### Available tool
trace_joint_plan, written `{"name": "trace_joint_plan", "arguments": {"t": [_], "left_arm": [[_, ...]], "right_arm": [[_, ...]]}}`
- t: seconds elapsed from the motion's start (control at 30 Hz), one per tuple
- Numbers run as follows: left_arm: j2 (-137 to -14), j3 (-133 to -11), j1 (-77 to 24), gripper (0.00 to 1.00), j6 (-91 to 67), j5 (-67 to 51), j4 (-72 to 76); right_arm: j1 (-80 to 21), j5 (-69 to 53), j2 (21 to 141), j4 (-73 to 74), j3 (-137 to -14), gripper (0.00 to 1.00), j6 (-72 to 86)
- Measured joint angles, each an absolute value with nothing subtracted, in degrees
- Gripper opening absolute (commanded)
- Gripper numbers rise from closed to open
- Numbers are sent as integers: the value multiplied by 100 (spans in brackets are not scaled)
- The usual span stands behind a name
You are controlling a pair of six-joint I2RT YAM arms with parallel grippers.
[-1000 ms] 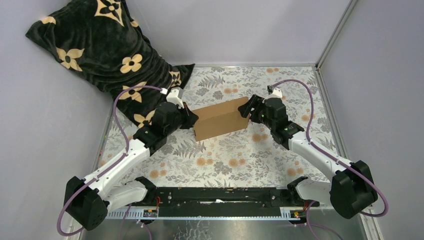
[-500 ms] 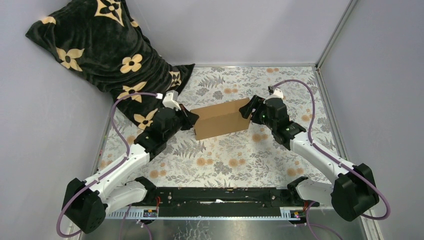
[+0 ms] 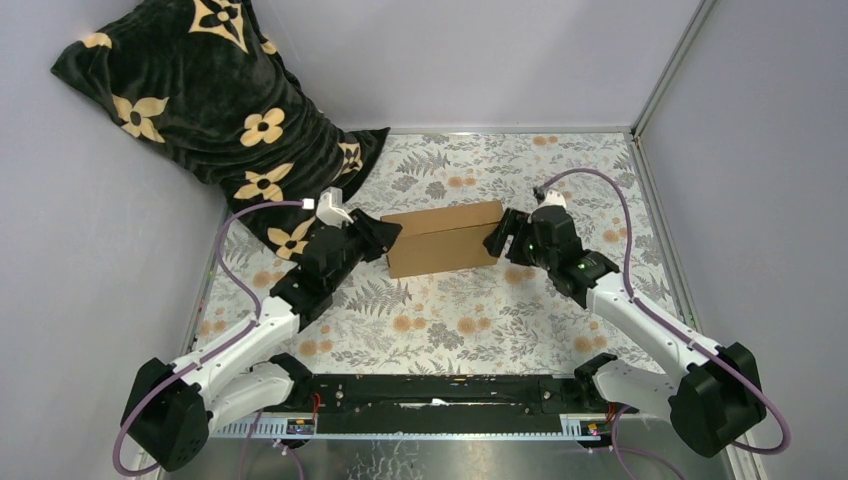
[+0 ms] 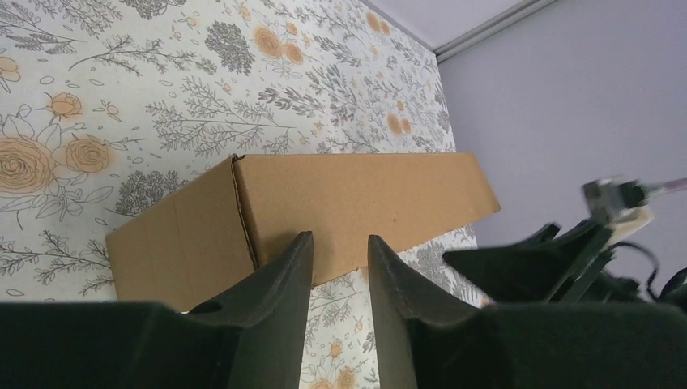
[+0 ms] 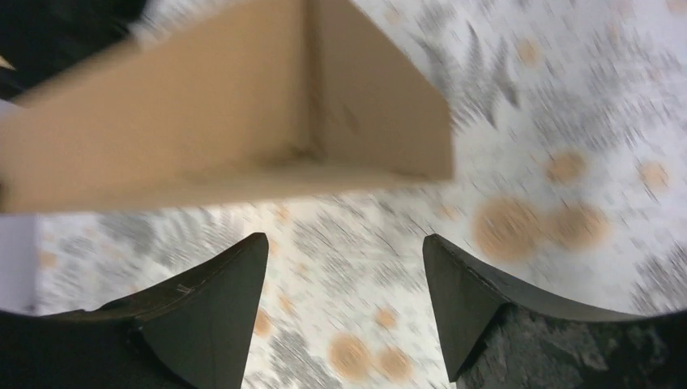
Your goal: Fold the paper box
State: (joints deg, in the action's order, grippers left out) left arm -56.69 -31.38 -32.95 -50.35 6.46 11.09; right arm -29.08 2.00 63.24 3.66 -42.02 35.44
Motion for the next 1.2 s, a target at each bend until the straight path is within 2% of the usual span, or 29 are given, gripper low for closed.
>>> {"name": "trace_joint_plan", "arguments": {"t": [0.17,0.23,0.3,0.37,0.47,0.53,0.57,0.9,1.2], "left_arm": [[-5988,-3371,-3286,39,-5000,753,1118],[-6134,-3476,-3277,38,-4965,777,1120],[-6215,-3535,-3271,38,-4932,794,1120],[-6250,-3566,-3269,38,-4910,799,1116],[-6311,-3621,-3267,37,-4831,808,1096],[-6410,-3701,-3264,37,-4753,810,1085],[-6659,-3911,-3258,37,-4567,808,1074],[-7229,-4383,-3256,36,-4036,681,1059],[-7590,-4665,-3245,35,-3739,510,1118]], "right_arm": [[-2921,301,6278,1660,-4082,87,3227],[-2917,384,6202,1942,-4084,86,3138],[-2891,427,6049,2178,-4101,81,3061],[-2871,508,5841,2329,-4132,60,2995],[-2834,626,5492,2416,-4276,17,2875],[-2814,701,5371,2421,-4482,11,2786],[-2805,797,5371,2202,-4974,8,2567],[-2799,631,6215,1074,-5336,0,1782],[-2593,635,6921,552,-5492,0,1562]]}}
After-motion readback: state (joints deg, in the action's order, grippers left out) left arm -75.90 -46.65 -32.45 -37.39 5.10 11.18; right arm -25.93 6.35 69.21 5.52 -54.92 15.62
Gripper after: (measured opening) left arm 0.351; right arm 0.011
